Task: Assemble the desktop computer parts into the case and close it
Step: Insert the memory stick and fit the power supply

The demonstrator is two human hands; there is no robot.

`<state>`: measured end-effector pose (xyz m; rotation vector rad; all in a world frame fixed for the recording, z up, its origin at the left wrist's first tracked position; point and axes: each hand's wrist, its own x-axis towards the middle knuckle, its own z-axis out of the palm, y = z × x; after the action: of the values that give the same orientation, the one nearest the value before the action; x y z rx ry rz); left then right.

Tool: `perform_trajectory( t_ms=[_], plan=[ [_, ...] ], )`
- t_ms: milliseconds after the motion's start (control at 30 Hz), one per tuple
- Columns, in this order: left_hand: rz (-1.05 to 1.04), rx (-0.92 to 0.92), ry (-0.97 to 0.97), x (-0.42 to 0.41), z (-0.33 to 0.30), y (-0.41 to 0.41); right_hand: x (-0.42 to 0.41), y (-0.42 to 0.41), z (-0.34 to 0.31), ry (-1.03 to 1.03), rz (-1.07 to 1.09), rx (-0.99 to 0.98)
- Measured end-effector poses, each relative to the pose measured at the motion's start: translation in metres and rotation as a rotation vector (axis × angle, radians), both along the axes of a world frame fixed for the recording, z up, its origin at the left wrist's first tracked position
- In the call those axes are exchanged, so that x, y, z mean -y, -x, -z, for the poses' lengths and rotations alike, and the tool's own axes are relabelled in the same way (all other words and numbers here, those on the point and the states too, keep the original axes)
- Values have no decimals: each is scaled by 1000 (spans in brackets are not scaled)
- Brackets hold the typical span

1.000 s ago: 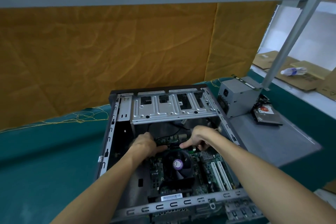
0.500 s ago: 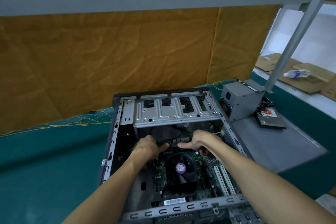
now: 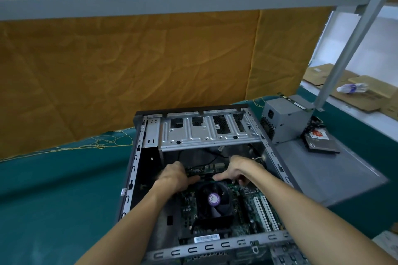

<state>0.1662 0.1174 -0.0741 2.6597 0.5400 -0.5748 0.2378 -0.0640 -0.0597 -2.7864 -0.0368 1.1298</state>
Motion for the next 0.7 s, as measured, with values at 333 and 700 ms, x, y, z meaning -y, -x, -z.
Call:
perform_trajectory(
  t_ms=[333, 700],
  plan=[
    [25, -48, -1, 2, 1, -8, -10, 3, -15, 191, -229, 3],
    [-73, -142, 310, -27, -8, -7, 12, -19, -3, -54, 158, -94]
  ],
)
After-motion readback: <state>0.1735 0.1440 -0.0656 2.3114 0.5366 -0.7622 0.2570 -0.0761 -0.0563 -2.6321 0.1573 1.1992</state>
